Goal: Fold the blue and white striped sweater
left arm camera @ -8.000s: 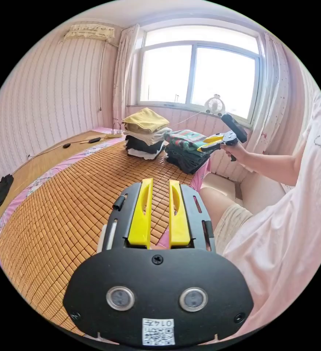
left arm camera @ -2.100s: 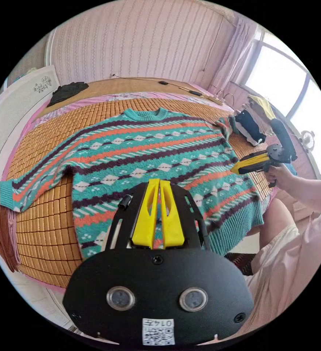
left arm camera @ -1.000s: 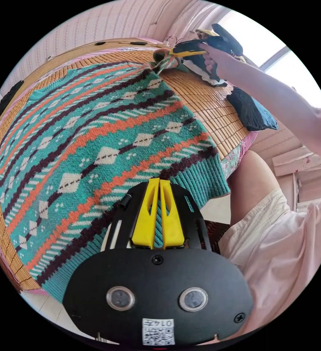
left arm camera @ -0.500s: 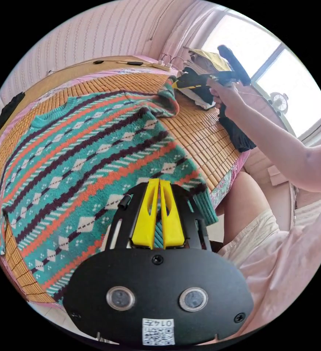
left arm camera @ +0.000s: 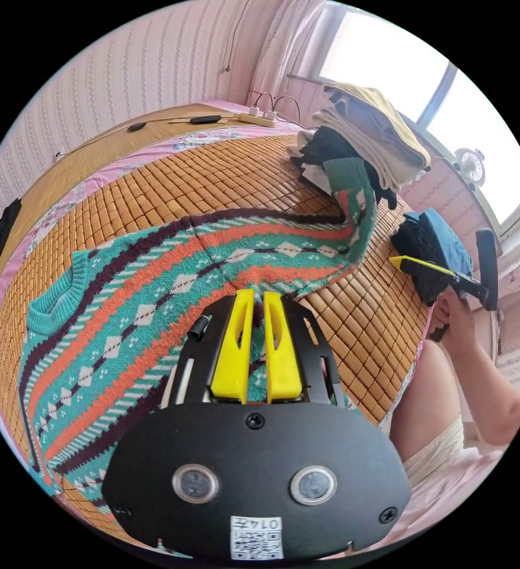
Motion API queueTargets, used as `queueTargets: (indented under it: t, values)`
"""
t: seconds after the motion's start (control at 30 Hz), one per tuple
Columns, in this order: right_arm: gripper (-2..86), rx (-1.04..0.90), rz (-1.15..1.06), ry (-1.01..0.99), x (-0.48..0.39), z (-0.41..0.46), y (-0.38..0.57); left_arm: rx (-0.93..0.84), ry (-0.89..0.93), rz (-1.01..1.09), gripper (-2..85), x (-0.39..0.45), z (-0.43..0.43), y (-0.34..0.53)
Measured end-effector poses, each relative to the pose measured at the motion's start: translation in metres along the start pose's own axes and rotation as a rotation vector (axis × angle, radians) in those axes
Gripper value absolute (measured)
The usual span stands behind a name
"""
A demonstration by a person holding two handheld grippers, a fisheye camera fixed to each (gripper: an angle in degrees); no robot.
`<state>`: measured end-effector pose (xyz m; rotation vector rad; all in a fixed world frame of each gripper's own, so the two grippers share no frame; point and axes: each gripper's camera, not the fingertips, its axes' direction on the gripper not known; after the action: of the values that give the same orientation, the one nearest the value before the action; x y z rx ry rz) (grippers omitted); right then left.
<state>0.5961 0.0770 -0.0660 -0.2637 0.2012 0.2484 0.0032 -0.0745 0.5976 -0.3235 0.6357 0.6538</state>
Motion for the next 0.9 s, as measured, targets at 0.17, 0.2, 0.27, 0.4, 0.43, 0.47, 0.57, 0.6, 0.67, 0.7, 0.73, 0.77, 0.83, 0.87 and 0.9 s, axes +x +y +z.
queueTargets:
  t: [0.17,0.2,0.27,0.4,0.43,0.47,0.57,0.6,0.67,0.7,0.73,0.77,0.83,0.87,0.9]
  values:
    - [9.0,-0.023,-0.167,0.081,-0.022,-0.013,0.001,-0.049,-0.017,0.028,2.8,0.005,0.026,-0.011]
    - [9.5,-0.010,-0.192,0.142,-0.032,-0.015,-0.009,-0.046,-0.012,0.014,2.6,0.005,0.026,-0.011]
    - [10.6,0.058,-0.171,0.191,-0.039,-0.019,-0.024,-0.050,-0.007,0.004,2.4,0.005,0.024,-0.012]
    - [9.9,0.101,0.003,0.225,-0.017,0.005,-0.065,-0.069,-0.034,0.039,2.5,0.015,0.019,-0.017]
    - [8.4,0.076,0.011,0.175,-0.012,0.012,-0.071,-0.073,-0.041,0.046,2.6,0.017,0.017,-0.018]
    - [6.3,0.014,0.004,0.058,-0.004,0.021,-0.080,-0.074,-0.043,0.047,2.6,0.018,0.016,-0.019]
    - [4.6,0.096,0.056,-0.024,0.002,-0.001,-0.064,-0.077,-0.038,0.039,2.3,0.018,0.012,-0.023]
    - [4.6,0.129,0.076,0.021,0.002,-0.010,-0.047,-0.079,-0.039,0.035,2.2,0.018,0.010,-0.025]
    - [5.2,0.128,0.120,0.061,0.010,-0.005,-0.019,-0.090,-0.045,0.032,2.0,0.020,0.006,-0.029]
    - [5.4,0.071,0.153,0.069,0.021,0.011,-0.006,-0.102,-0.052,0.033,1.8,0.022,0.001,-0.032]
    - [5.4,0.033,0.178,0.068,0.028,0.018,-0.001,-0.107,-0.056,0.029,1.7,0.023,-0.006,-0.035]
    - [4.8,-0.003,0.217,0.068,0.038,0.025,0.008,-0.104,-0.050,0.026,1.7,0.023,-0.011,-0.035]
    - [3.2,0.014,0.234,0.100,0.042,0.016,0.020,-0.027,0.017,0.025,1.7,0.023,-0.043,-0.027]
    - [2.8,0.037,0.211,0.118,0.038,0.005,0.028,-0.004,0.037,0.030,1.8,0.023,-0.053,-0.022]
    - [2.8,0.048,0.173,0.119,0.031,-0.004,0.036,0.026,0.065,0.044,1.8,0.025,-0.074,-0.008]
